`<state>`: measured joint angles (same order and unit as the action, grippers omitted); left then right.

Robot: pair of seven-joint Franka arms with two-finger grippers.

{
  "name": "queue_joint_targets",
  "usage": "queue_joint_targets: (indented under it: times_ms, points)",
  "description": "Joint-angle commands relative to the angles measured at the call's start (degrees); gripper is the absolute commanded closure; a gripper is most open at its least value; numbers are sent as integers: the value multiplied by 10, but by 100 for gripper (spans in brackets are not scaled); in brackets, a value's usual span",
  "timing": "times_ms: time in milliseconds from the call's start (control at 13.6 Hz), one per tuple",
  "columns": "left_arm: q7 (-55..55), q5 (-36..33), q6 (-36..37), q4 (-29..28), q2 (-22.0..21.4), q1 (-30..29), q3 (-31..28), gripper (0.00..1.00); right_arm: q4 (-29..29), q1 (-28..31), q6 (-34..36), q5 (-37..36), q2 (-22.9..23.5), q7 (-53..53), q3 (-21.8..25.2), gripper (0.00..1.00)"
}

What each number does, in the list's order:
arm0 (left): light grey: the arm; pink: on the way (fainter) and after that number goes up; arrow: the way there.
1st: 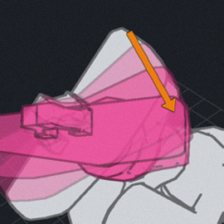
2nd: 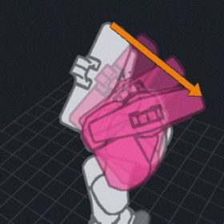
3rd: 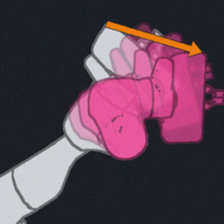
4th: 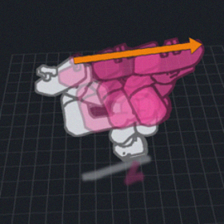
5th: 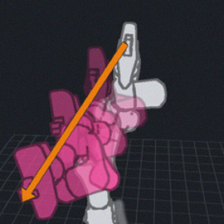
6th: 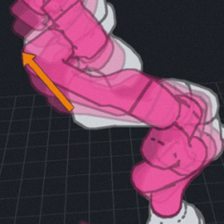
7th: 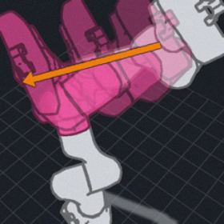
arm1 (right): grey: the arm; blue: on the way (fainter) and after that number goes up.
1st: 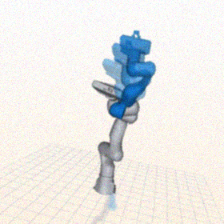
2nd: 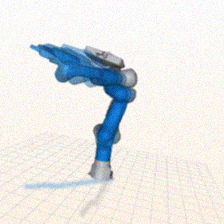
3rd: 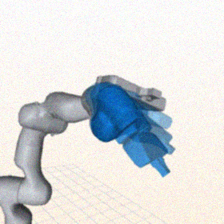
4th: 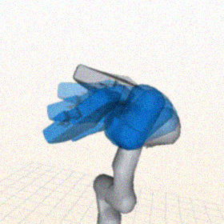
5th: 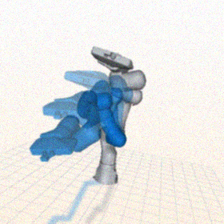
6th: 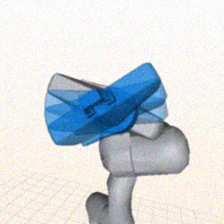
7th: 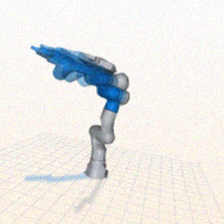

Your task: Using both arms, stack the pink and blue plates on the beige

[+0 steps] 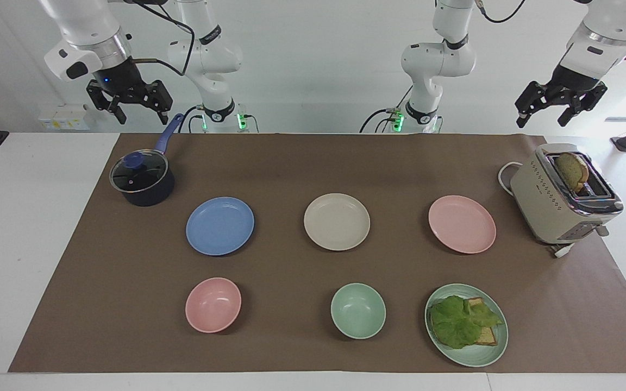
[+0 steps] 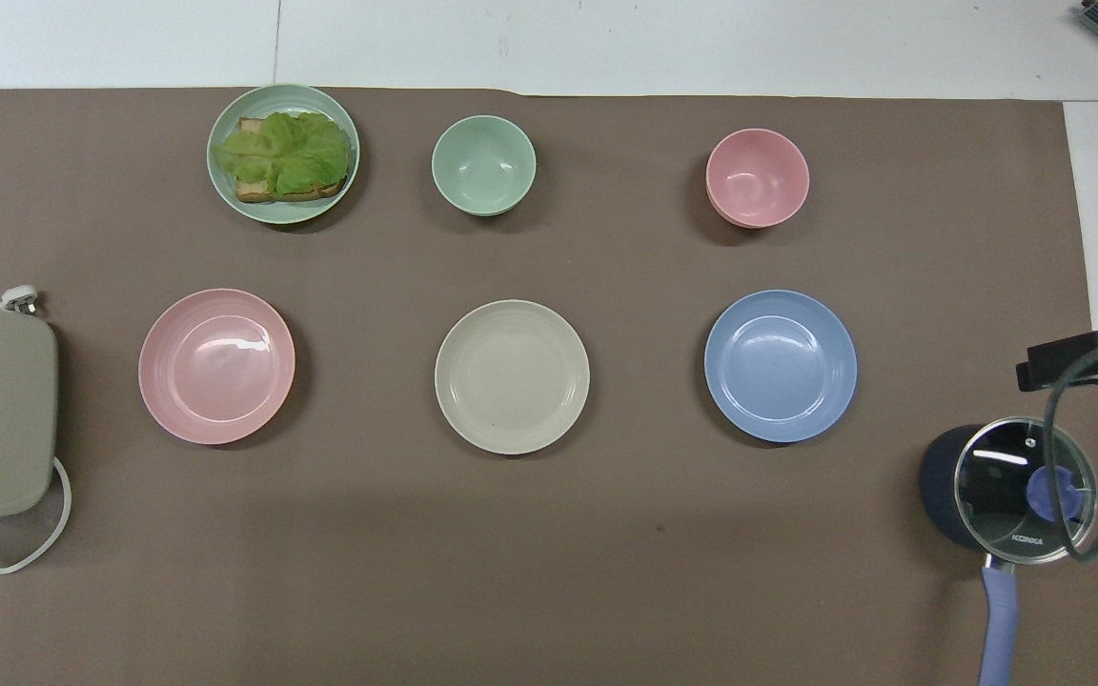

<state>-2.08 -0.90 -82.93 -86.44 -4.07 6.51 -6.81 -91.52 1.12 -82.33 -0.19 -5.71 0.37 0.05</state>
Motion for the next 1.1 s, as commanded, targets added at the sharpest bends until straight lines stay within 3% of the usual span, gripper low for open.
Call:
queue_joint_targets:
  times_ms: [0, 293, 734, 1027]
  points:
    - [-6, -4, 8, -9, -11, 0, 0, 0, -7, 7, -12, 3, -6, -12, -2, 0]
    - [-6, -3, -11, -63, -16, 1, 0, 0, -7, 7, -12, 4, -6, -12, -2, 0]
    - [-6, -2, -200, -239, -15, -6, -2, 0, -7, 7, -12, 4, -6, -12, -2, 0]
    - [-6, -2, -333, -319, 40, -24, -1, 0, -7, 7, -12, 4, -6, -12, -2, 0]
